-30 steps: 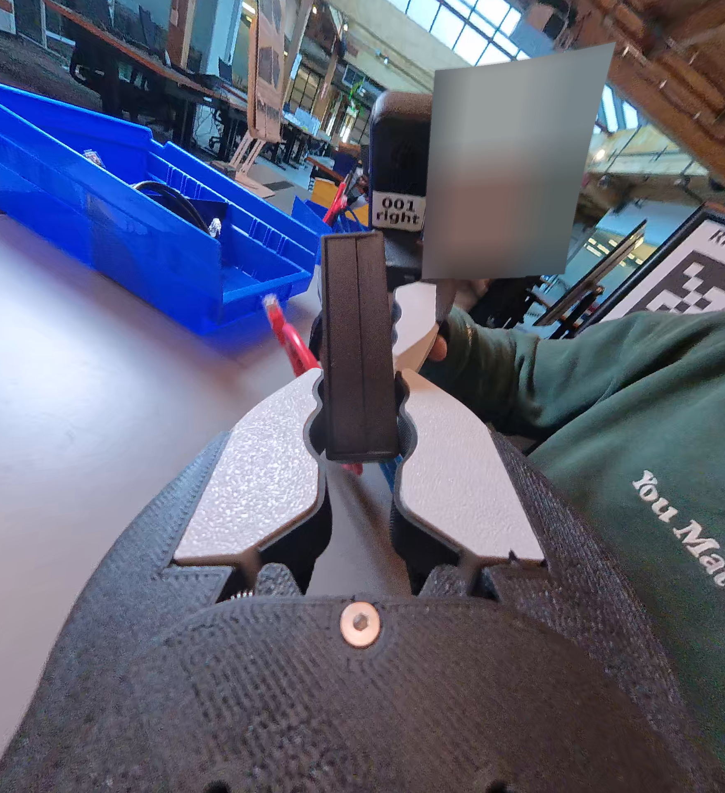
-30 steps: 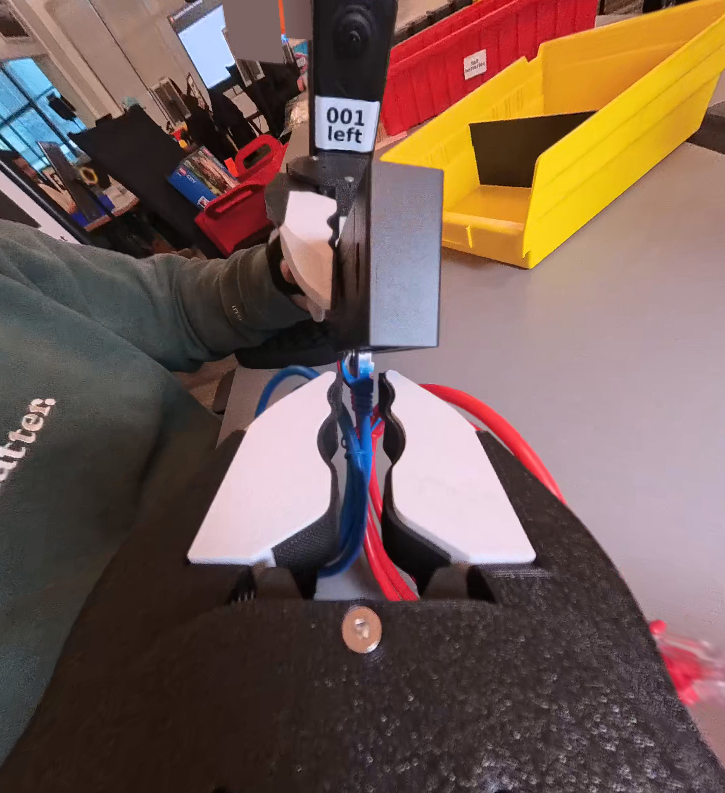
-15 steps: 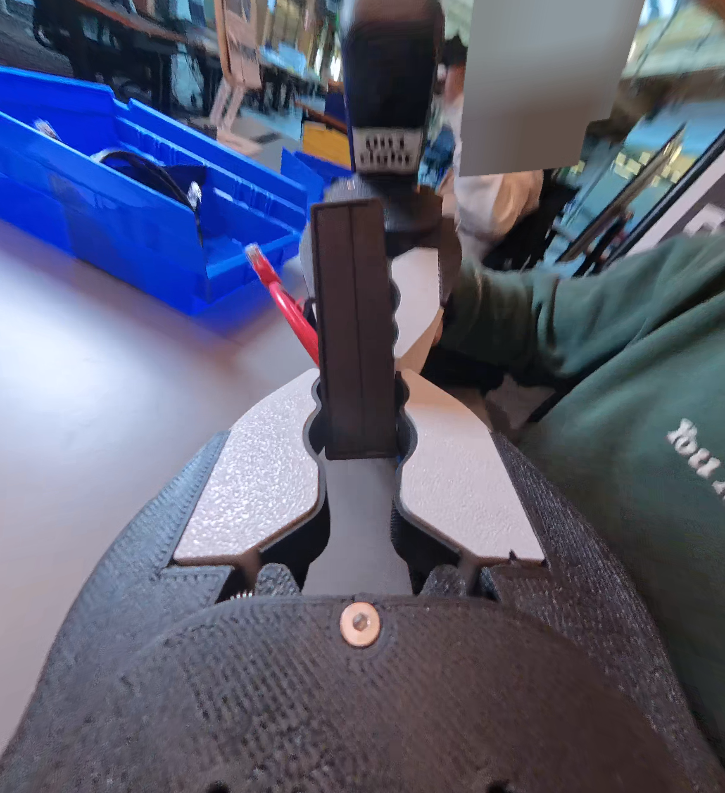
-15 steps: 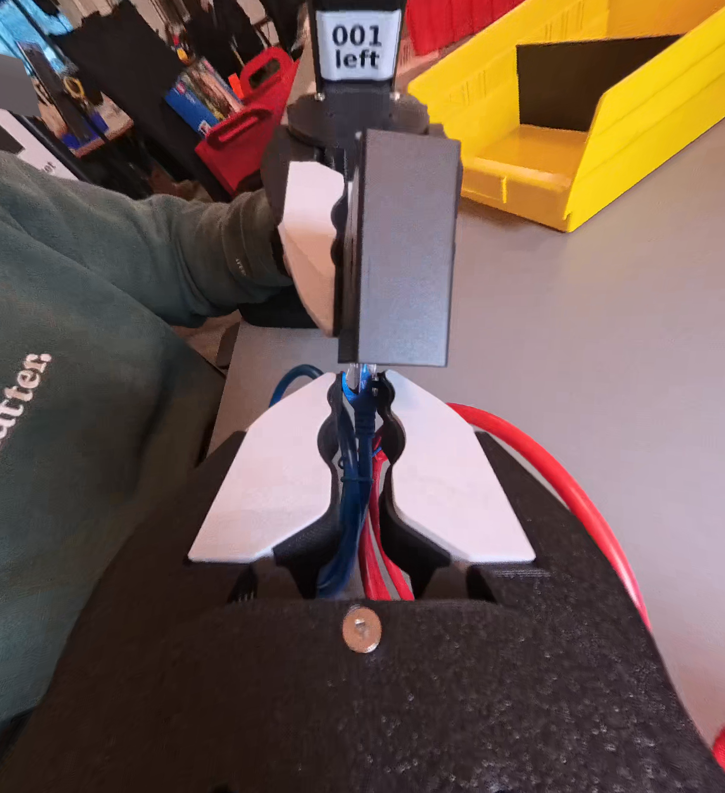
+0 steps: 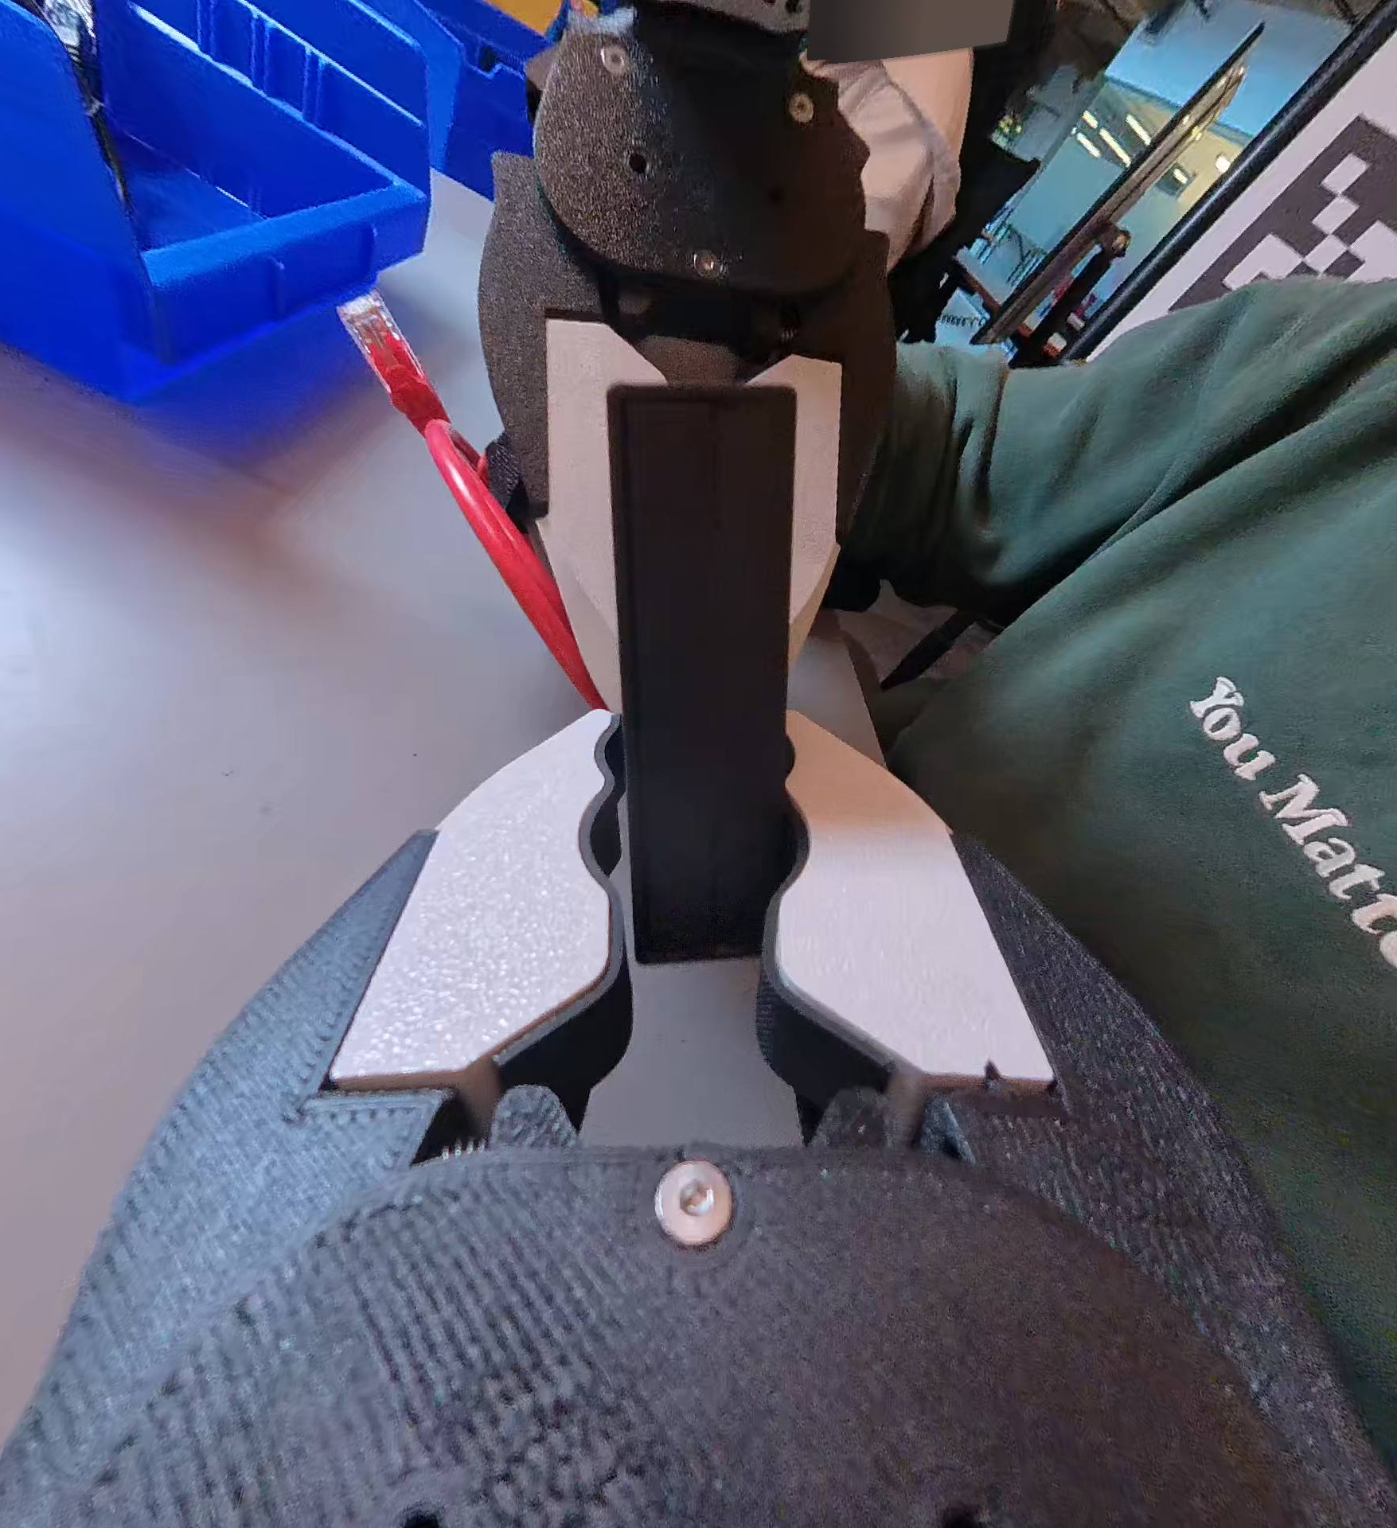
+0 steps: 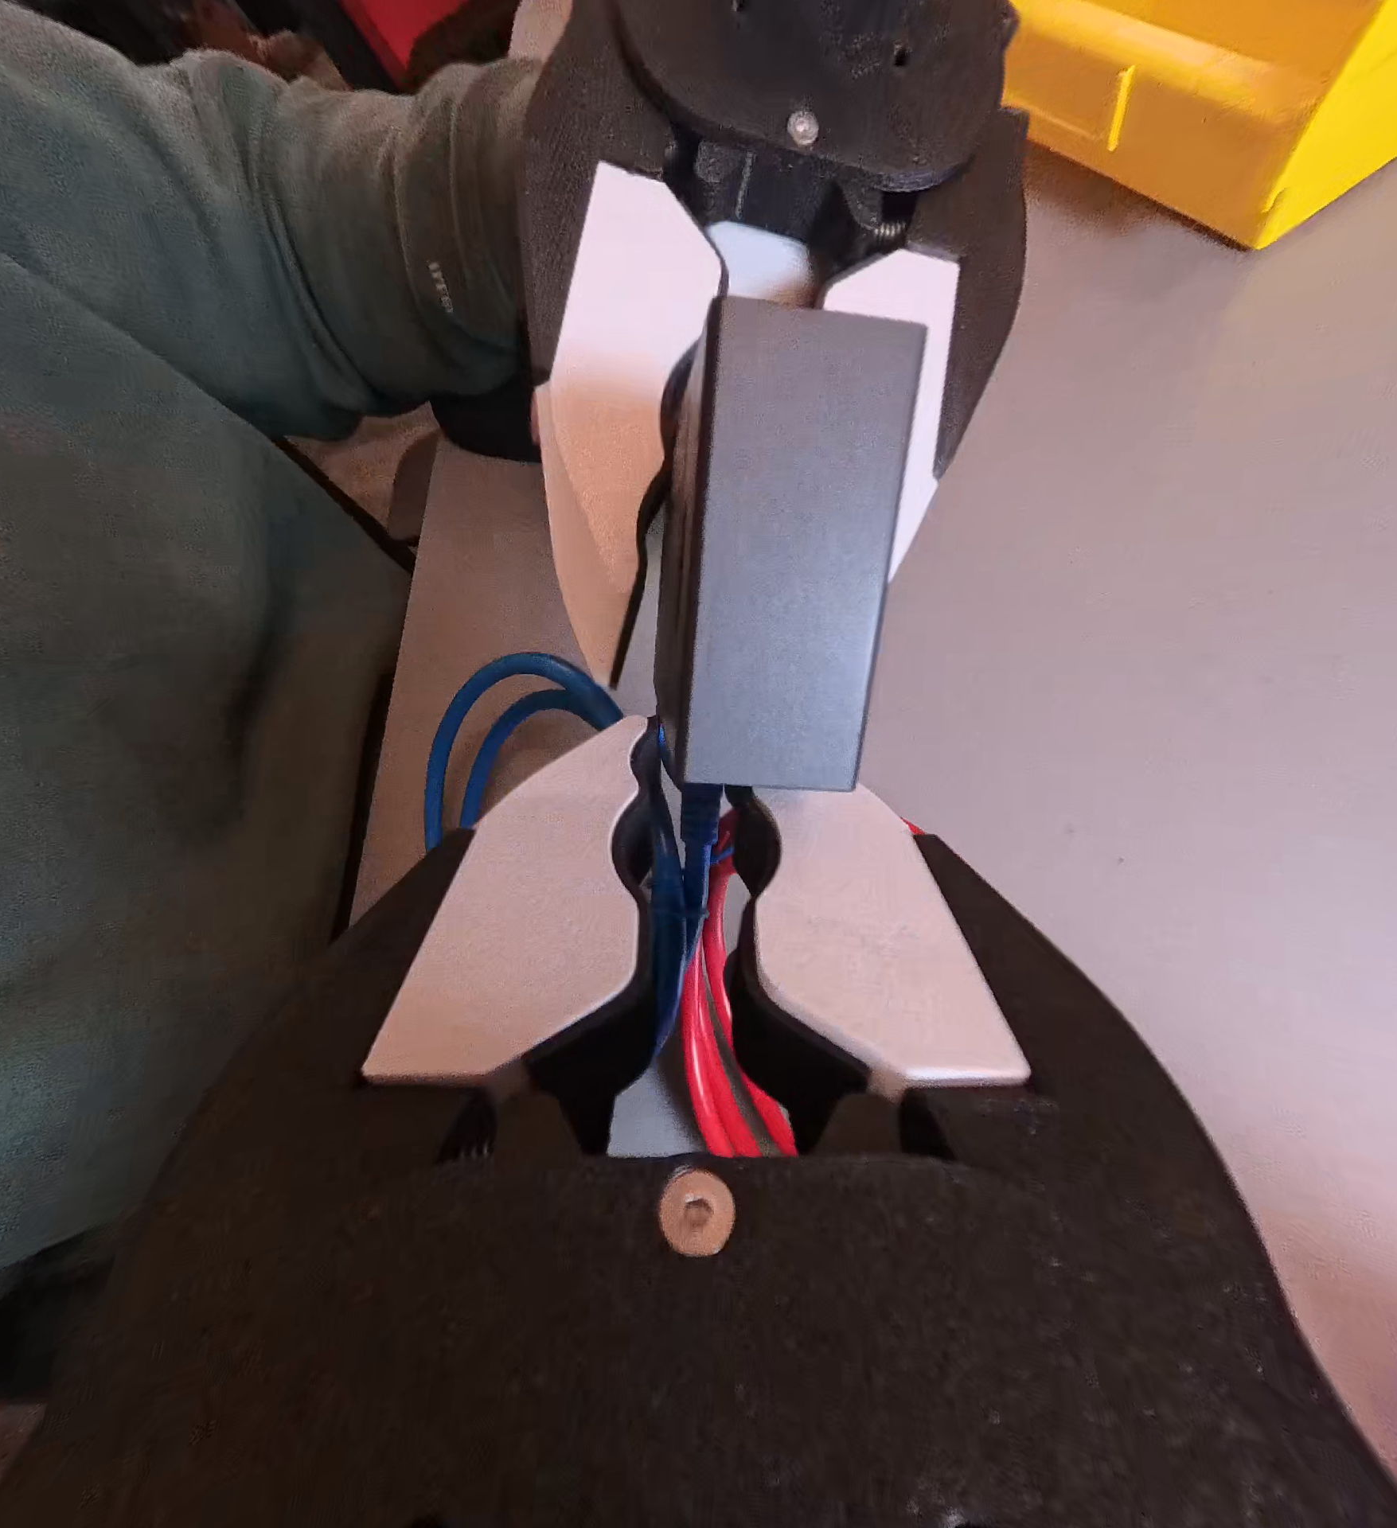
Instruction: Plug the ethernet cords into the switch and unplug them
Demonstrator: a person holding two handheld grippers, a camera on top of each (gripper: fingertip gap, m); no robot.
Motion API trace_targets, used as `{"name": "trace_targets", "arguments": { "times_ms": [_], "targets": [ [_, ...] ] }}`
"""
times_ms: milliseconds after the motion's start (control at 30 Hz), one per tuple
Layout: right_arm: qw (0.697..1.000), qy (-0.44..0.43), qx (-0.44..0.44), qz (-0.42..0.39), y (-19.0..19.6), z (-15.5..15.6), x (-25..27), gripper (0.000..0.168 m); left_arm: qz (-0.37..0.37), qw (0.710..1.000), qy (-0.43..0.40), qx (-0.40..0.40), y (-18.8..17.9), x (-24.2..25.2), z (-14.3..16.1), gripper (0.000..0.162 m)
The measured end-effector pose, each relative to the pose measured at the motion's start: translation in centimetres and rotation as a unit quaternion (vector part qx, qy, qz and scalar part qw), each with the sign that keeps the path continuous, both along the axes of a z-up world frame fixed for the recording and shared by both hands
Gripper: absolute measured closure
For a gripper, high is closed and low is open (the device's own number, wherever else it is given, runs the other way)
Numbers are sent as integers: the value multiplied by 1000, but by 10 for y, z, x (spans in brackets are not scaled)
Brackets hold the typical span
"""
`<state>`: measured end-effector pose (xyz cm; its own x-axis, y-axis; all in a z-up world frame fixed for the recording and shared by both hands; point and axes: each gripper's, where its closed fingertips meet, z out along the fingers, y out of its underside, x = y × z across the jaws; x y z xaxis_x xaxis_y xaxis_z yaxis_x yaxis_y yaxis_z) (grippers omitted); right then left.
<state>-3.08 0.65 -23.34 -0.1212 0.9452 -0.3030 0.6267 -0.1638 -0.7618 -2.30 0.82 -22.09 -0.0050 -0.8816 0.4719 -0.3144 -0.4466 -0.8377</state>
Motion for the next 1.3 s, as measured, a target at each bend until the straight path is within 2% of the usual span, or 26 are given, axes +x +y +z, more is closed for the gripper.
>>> {"name": "trace_targets", "arguments": {
  "times_ms": [167,333,567,767,933,1067,1300],
  "targets": [
    [1000,2,-6,5,-1,1,1,153,16,999,30,36,1,2,-3,131],
    [994,103,15,-34,15,19,1,153,59,997,4,48,15,-1,9,132],
    [983,160,-35,-78,24,30,-1,153,91,995,-28,34,22,-2,15,132],
    [985,149,-33,-85,24,31,-1,153,100,994,-45,9,23,0,18,132],
    [988,122,11,-95,23,28,0,154,105,993,-41,16,22,2,18,132],
    [985,112,25,-128,29,26,-2,155,117,991,-32,51,26,-1,17,131],
    [982,116,69,-129,31,30,0,156,118,985,-32,121,26,0,21,131]
  ]
}}
